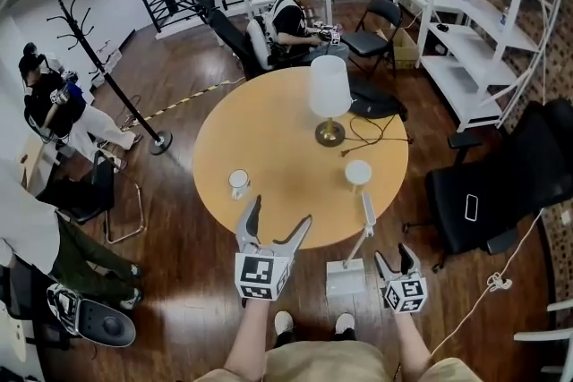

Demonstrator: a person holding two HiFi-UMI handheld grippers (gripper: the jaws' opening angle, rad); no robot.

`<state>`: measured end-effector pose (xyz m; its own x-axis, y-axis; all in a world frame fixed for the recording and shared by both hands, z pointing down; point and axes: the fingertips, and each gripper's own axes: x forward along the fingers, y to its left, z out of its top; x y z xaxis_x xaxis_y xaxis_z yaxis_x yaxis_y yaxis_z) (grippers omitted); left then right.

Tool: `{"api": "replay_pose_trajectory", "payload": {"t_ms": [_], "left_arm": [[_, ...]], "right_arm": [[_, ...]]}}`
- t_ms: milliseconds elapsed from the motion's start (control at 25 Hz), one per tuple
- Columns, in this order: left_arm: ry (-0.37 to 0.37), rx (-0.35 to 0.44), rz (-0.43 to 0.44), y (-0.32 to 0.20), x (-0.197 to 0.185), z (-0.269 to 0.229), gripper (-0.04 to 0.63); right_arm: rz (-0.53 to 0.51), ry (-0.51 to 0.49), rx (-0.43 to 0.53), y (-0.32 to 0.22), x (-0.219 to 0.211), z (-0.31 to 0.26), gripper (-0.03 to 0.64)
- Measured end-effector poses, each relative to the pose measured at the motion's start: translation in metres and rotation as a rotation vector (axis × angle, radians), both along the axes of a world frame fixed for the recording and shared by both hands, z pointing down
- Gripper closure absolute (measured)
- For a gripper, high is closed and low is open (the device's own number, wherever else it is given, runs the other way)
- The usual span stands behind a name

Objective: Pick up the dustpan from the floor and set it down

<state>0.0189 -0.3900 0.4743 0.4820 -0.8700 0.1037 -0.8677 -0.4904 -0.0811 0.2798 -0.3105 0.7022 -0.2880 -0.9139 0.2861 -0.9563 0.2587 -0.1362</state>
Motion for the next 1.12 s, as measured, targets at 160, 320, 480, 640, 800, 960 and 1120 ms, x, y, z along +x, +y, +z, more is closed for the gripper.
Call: {"api": "replay_pose_trajectory", "payload": {"t_ms": [160,320,480,640,800,960,1120], "left_arm": [[-0.023,-0.028,-0.008,-0.006,-0.014,0.011,0.138],[-0.045,-0.056,-0.026,-0.009,-0.026,0.018,0.140],[-0.053,-0.068,-0.034,-0.009,-0.035,0.022,0.140],[-0.067,-0.087,-0.050,-0.008,-0.043,0.027,0.146],[-0.079,-0.102,-0.065,-0.010,-0.053,0.034,0.149],[-0.073,-0.116,-0.060,-0.006,-0.053,0.039,0.150],[-0.073,-0.107,-0.047,-0.006,-0.049,0.037,0.150]], "right_arm": [[0.046,0.015,-0.080,-0.030,-0.003,0.049,0.308],[0.060,-0.010,-0.147,-0.072,-0.010,0.085,0.308],[0.047,-0.013,-0.232,-0.109,-0.015,0.118,0.308],[0.042,-0.011,-0.266,-0.127,-0.020,0.130,0.320],[0.017,0.009,-0.290,-0.137,-0.025,0.140,0.326],[0.023,0.011,-0.268,-0.142,-0.022,0.137,0.398],[-0.012,0.021,-0.262,-0.143,-0.027,0.127,0.508]]}}
